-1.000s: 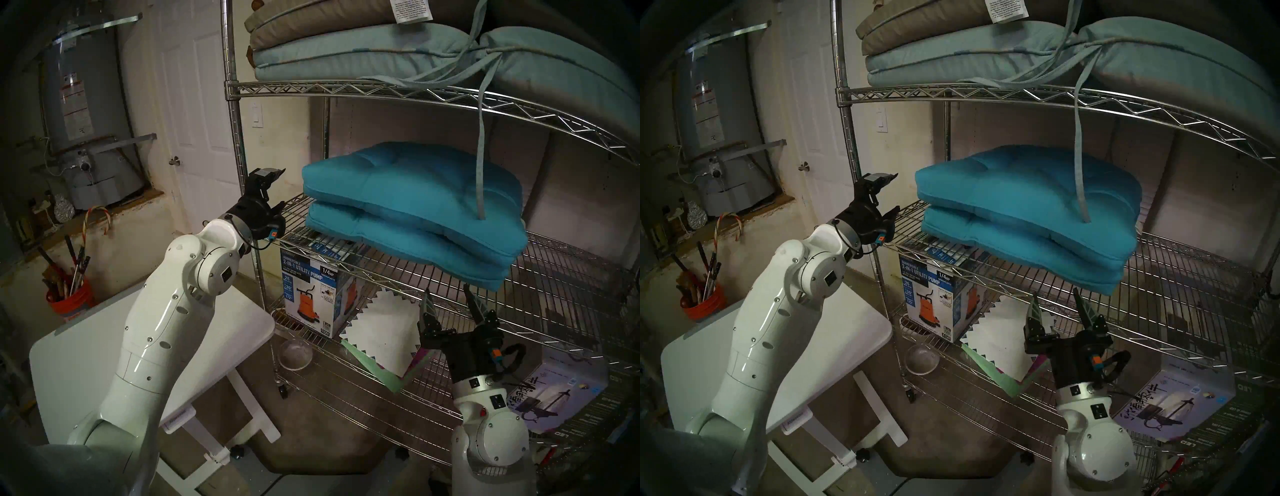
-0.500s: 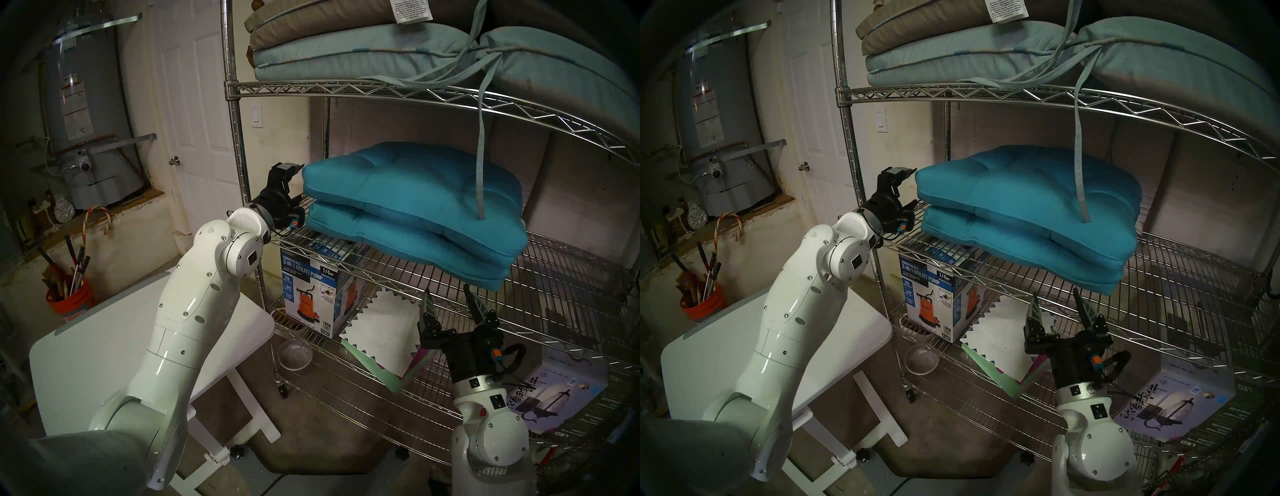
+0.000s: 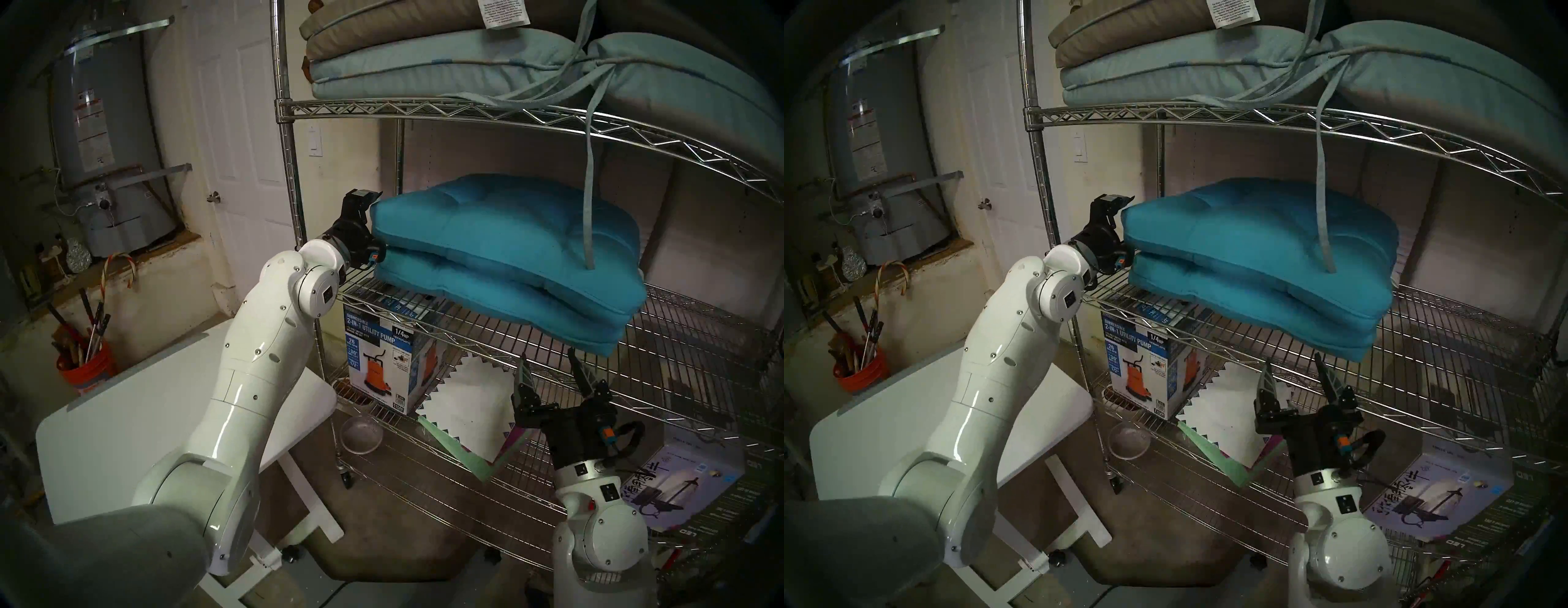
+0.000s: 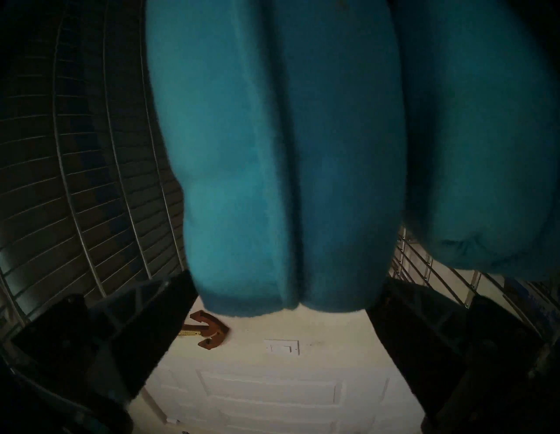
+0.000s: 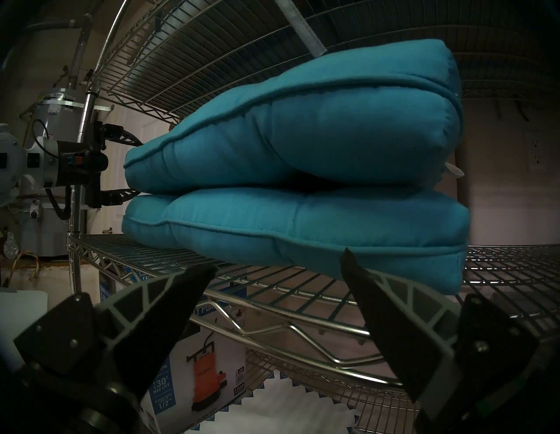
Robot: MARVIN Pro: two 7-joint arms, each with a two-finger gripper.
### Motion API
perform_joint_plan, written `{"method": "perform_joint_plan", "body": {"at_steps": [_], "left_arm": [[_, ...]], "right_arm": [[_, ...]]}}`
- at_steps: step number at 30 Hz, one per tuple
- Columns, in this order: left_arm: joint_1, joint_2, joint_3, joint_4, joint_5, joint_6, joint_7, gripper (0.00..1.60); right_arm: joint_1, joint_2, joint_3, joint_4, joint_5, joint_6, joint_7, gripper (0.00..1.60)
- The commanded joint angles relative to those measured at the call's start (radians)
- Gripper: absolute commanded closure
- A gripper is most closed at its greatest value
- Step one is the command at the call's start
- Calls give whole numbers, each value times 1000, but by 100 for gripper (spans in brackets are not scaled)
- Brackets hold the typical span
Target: Take cushion off the shelf
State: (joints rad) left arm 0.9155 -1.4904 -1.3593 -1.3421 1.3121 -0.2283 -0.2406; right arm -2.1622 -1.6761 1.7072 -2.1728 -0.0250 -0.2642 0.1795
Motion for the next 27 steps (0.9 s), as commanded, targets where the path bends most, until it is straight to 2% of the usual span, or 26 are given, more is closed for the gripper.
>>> {"method": "perform_joint_plan", "body": {"at_steps": [1, 4, 9, 20, 27], "left_arm": [[-106, -84, -11, 52, -52, -14, 10, 0], [-115, -101, -6, 76, -85, -32, -13, 0], [-83, -109, 0, 53, -114, -41, -83, 0], [10, -84, 7, -87, -162, -41, -308, 0], [33, -90, 3, -124, -162, -13, -353, 0]], "right_arm": [[-1, -2, 0, 1, 1, 3, -1, 0], [0, -2, 0, 1, 1, 3, -1, 0], [0, -2, 0, 1, 1, 4, -1, 0], [0, -2, 0, 1, 1, 5, -1, 0], [0, -2, 0, 0, 1, 5, -1, 0]]}}
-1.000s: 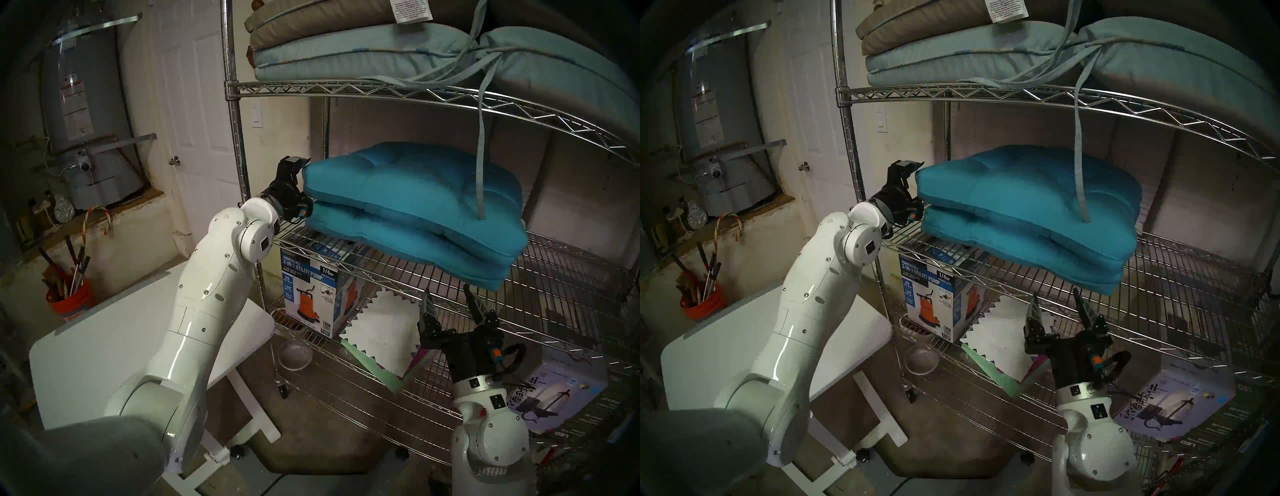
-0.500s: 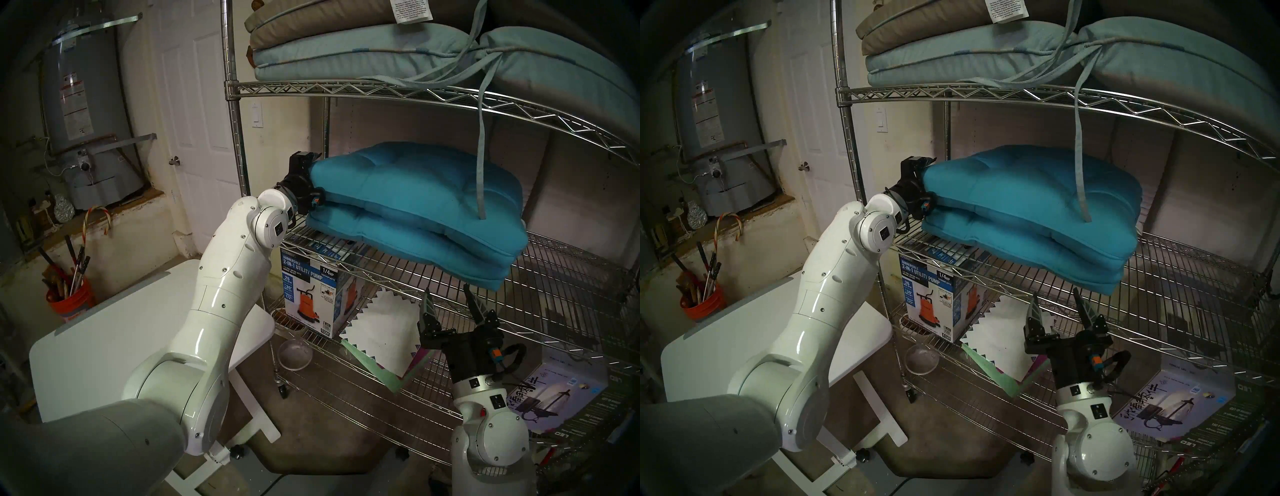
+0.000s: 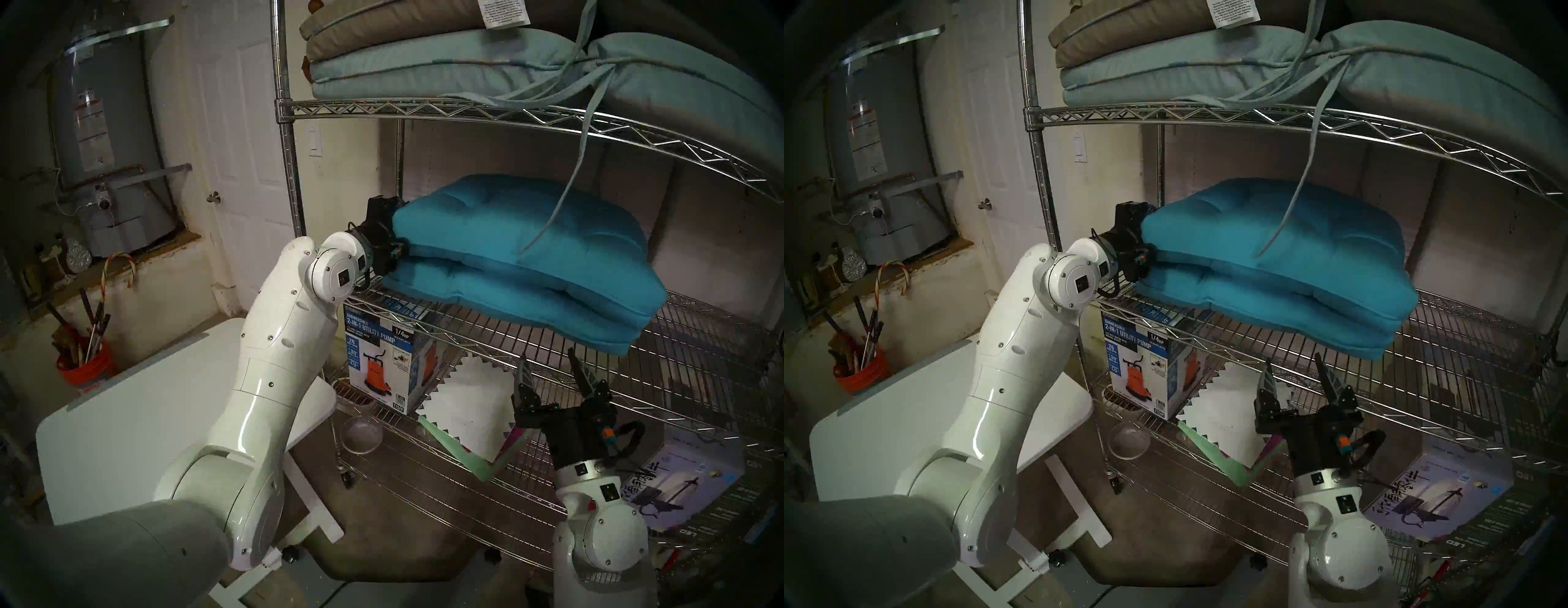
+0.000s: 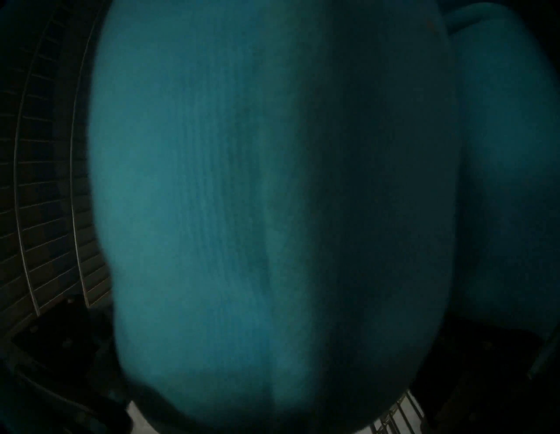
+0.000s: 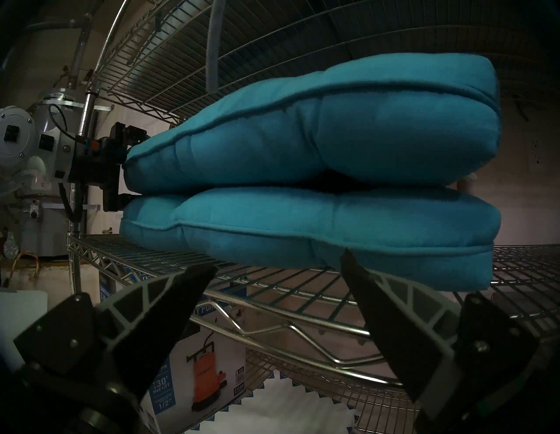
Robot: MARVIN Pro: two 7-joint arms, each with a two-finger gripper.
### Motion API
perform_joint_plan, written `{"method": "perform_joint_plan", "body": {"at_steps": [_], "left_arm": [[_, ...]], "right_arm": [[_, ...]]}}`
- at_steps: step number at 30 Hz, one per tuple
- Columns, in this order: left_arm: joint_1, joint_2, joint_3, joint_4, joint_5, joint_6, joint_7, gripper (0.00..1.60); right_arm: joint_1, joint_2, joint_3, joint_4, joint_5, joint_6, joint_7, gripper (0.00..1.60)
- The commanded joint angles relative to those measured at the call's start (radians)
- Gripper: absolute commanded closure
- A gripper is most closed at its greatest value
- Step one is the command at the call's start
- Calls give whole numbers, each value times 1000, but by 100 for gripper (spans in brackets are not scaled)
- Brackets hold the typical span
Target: Take cushion off the shelf
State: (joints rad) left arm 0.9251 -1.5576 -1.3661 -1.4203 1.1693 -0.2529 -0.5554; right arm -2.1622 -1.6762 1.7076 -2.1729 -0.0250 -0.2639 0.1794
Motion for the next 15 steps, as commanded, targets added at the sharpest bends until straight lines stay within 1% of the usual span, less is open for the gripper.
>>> {"method": "perform_joint_plan", "body": {"at_steps": [1, 9, 11, 13, 15], "left_arm": [[24, -23, 10, -48, -19, 13, -41, 0], [25, -22, 11, -52, -21, 20, -47, 0], [25, -21, 12, -52, -22, 20, -48, 0], [25, -21, 12, -53, -22, 21, -48, 0], [25, -21, 12, -53, -22, 22, -48, 0]], "right_arm": [[0, -2, -1, 0, 1, 5, -1, 0], [0, 5, 6, 0, 3, 3, 3, 0], [0, 12, 20, -10, -21, 2, -4, 0], [2, 20, 37, -19, -27, 4, -5, 0], [1, 37, 54, -27, -60, 0, -4, 0]]}}
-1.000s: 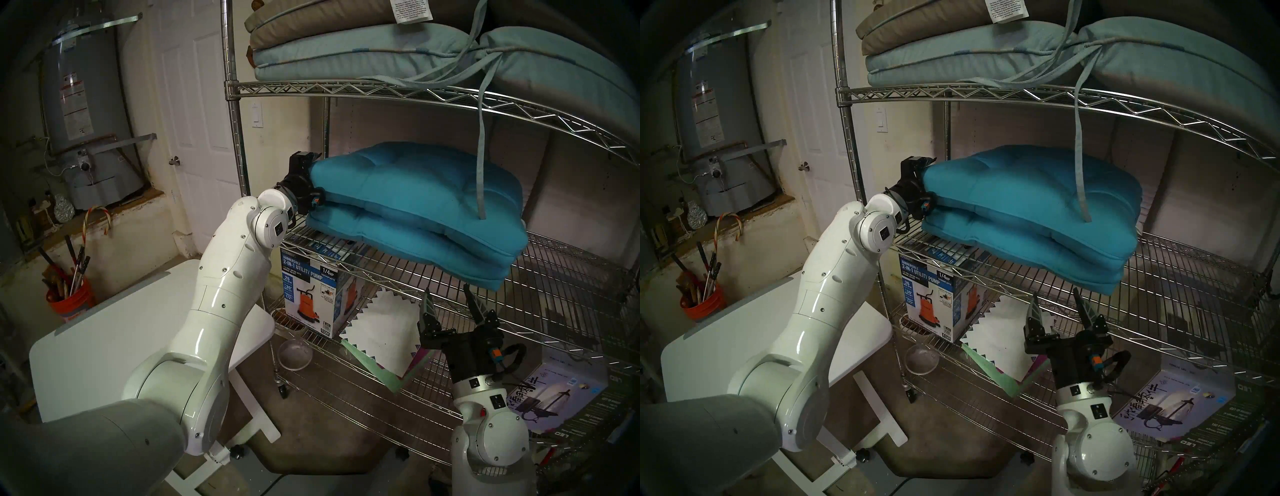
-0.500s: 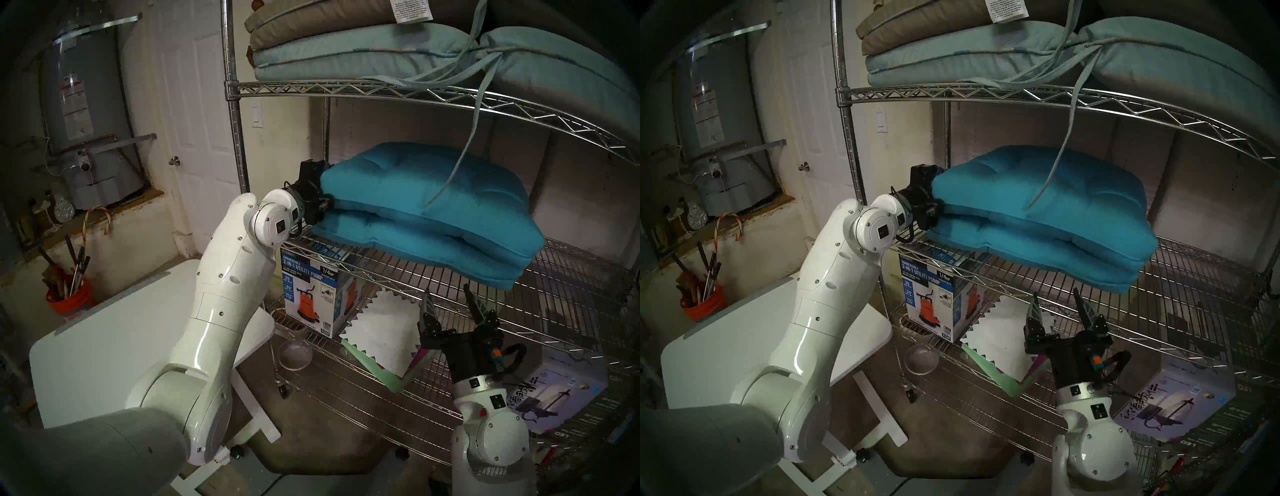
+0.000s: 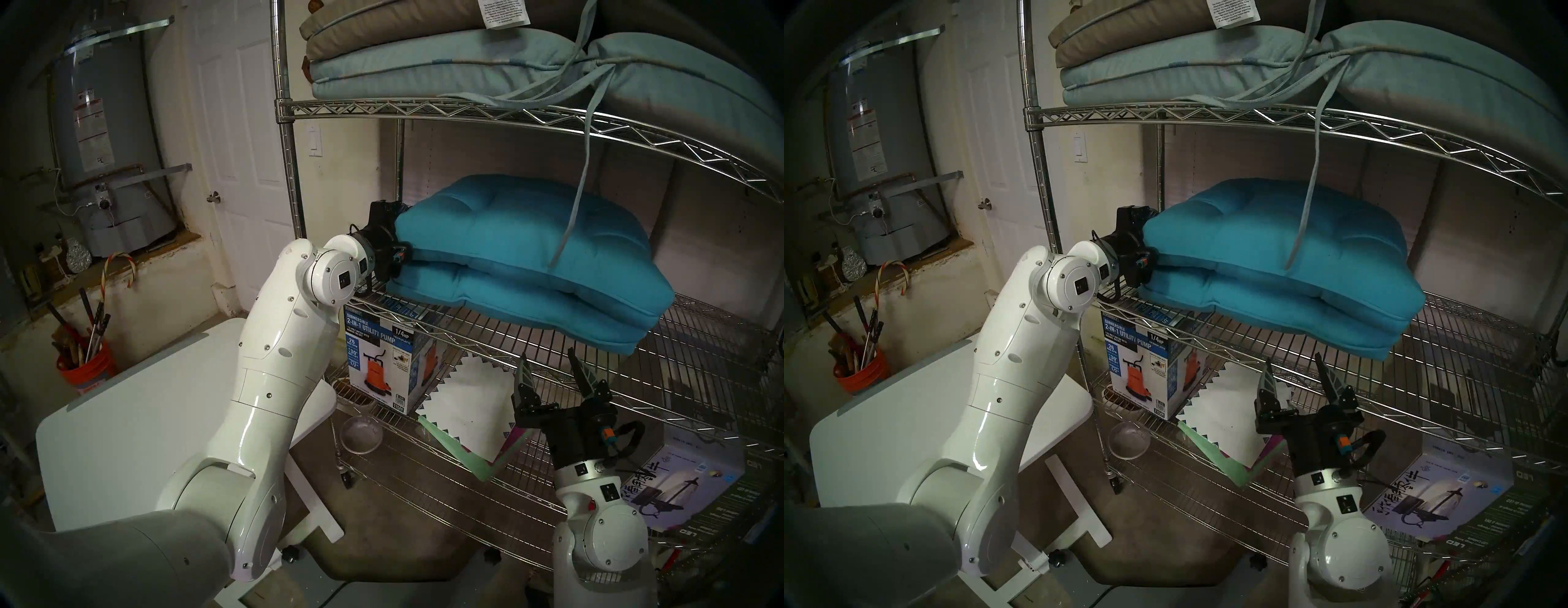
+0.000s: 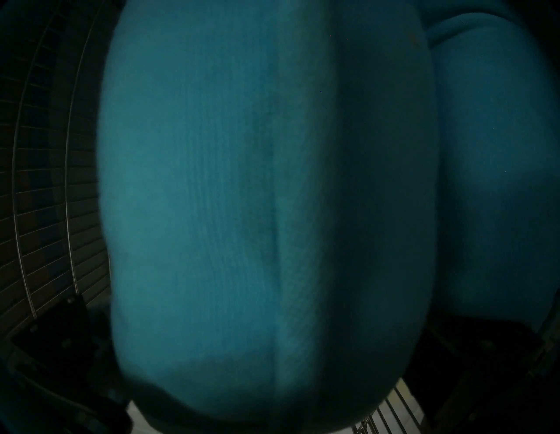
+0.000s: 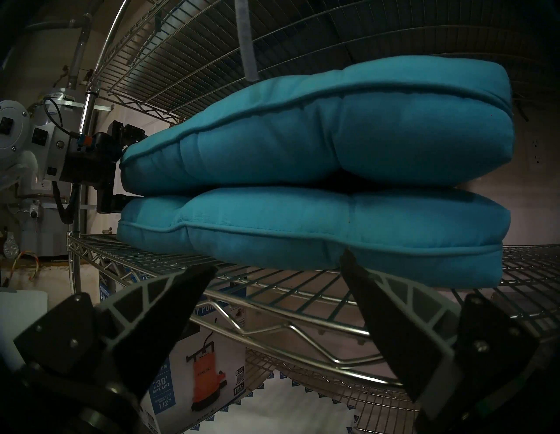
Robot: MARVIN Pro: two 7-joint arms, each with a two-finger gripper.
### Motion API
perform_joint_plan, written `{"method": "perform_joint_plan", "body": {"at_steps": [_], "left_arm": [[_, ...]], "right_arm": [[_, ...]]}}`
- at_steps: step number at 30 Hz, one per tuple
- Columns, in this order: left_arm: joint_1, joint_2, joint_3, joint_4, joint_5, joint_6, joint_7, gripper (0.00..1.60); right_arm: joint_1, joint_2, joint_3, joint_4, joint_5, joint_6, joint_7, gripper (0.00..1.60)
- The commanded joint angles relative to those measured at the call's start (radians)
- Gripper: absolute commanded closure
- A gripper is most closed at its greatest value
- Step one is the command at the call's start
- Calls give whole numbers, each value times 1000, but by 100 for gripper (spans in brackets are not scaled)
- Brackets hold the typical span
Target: Take cushion off the shelf
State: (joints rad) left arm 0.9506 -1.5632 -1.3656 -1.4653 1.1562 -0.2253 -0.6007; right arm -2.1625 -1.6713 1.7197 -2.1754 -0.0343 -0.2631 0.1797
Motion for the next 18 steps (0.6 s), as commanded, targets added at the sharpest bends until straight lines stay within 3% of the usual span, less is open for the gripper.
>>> {"method": "perform_joint_plan", "body": {"at_steps": [1, 14, 18], "left_arm": [[0, -15, 12, -8, -9, -6, -3, 0], [0, -16, 11, -9, -7, -6, -4, 0], [0, -16, 11, -9, -7, -6, -4, 0]], "right_arm": [[-1, 39, 50, -32, -58, -4, -3, 0], [13, 120, 123, -71, -390, -44, -38, 0], [28, 115, 143, -89, -417, -28, -49, 0]]}}
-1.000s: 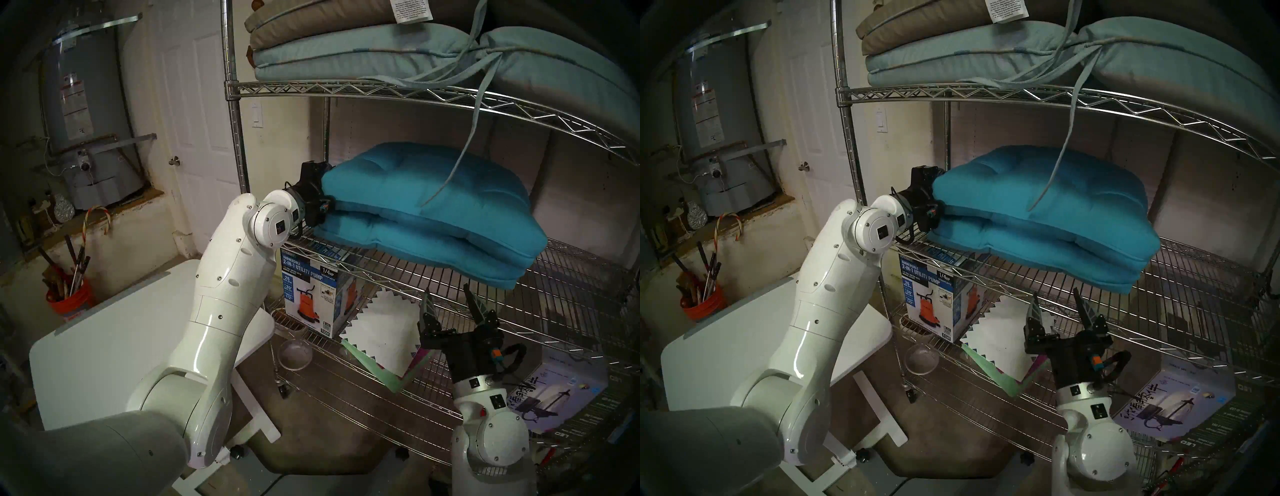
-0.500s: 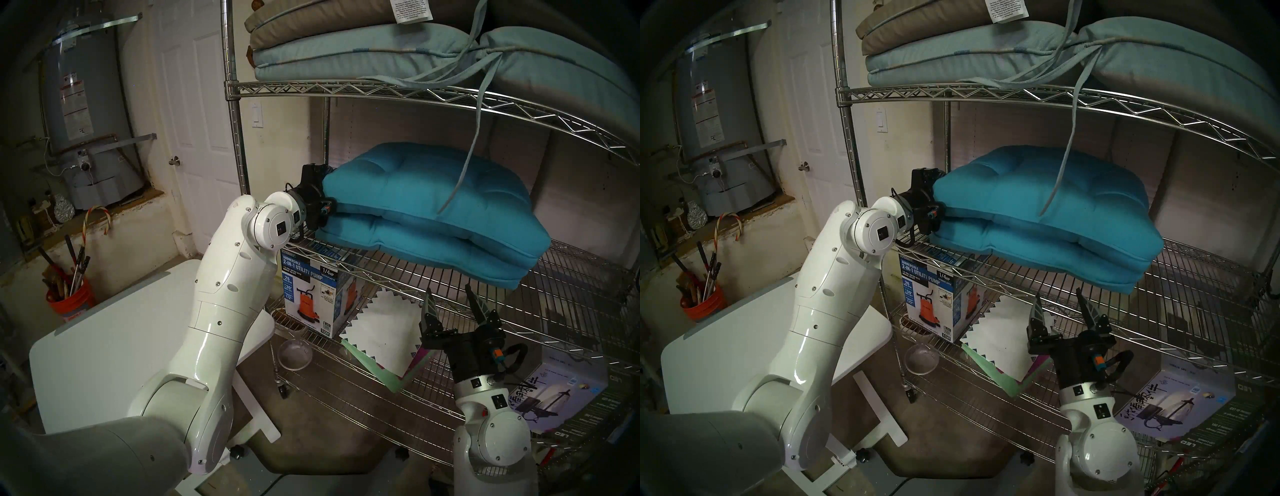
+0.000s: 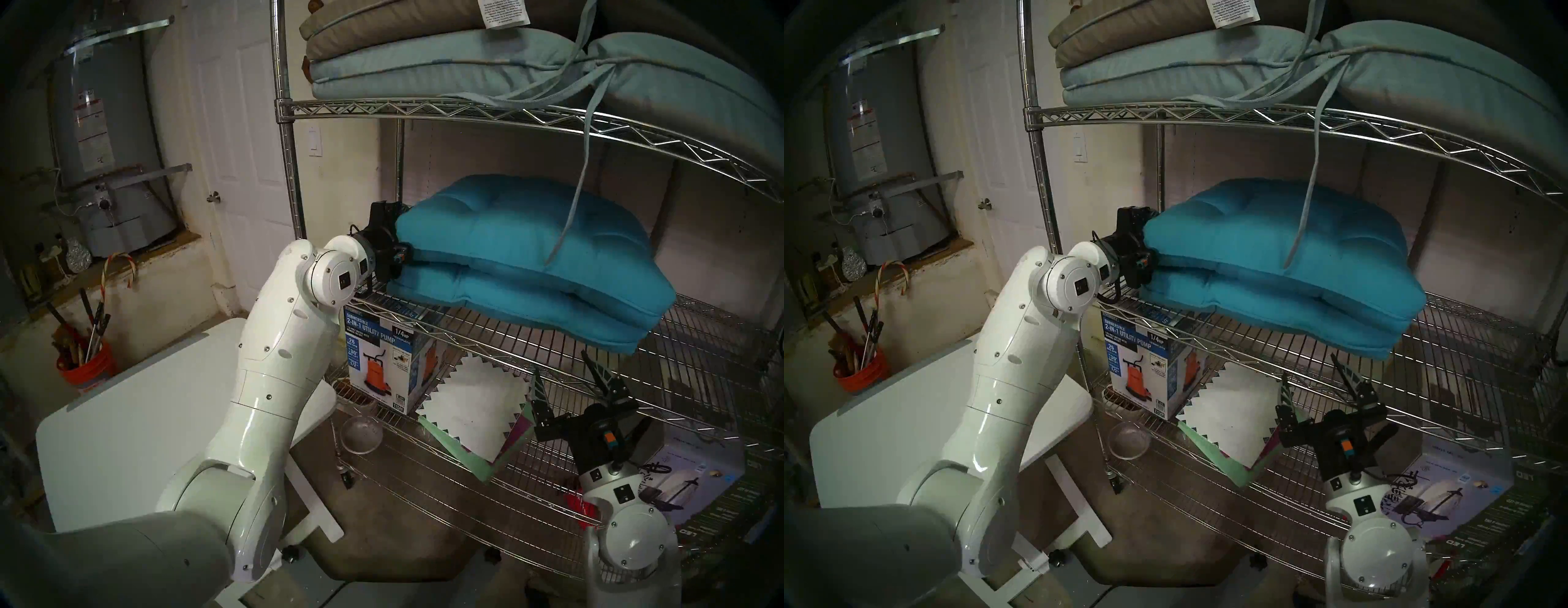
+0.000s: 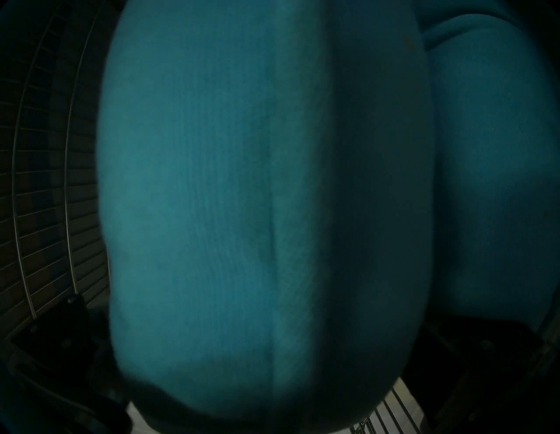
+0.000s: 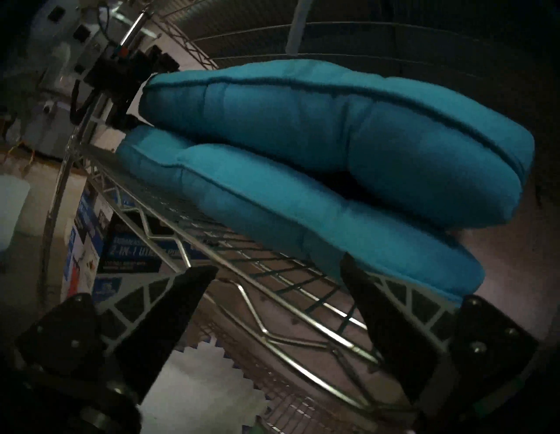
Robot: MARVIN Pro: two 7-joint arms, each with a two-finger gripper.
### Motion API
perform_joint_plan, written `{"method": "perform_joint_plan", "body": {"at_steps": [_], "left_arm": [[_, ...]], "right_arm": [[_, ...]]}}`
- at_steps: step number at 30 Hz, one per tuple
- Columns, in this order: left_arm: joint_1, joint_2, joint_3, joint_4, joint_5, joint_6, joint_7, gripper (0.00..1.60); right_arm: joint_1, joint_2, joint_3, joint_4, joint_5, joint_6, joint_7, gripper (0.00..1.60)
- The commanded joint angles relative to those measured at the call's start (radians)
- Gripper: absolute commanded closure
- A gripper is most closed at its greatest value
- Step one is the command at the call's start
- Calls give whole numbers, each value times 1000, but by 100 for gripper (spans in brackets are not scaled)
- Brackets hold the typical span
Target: Take cushion off the shelf
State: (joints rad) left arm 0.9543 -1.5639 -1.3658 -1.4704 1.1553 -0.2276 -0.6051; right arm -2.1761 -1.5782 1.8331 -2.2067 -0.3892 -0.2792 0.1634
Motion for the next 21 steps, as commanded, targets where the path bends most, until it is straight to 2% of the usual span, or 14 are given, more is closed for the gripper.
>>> {"method": "perform_joint_plan", "body": {"at_steps": [1, 11, 16, 21], "left_arm": [[-3, -15, 11, -4, -6, -4, 0, 0], [-3, -15, 11, -4, -5, -4, 0, 0], [-3, -15, 11, -4, -5, -4, -1, 0], [-3, -15, 10, -4, -5, -4, -1, 0]], "right_arm": [[48, 23, 46, -81, -65, -5, -30, 0], [33, 37, 90, -142, -79, -52, -13, 0], [-32, 27, 116, -207, -52, -77, -3, 0], [-93, 22, 172, -237, -18, -116, -7, 0]]}}
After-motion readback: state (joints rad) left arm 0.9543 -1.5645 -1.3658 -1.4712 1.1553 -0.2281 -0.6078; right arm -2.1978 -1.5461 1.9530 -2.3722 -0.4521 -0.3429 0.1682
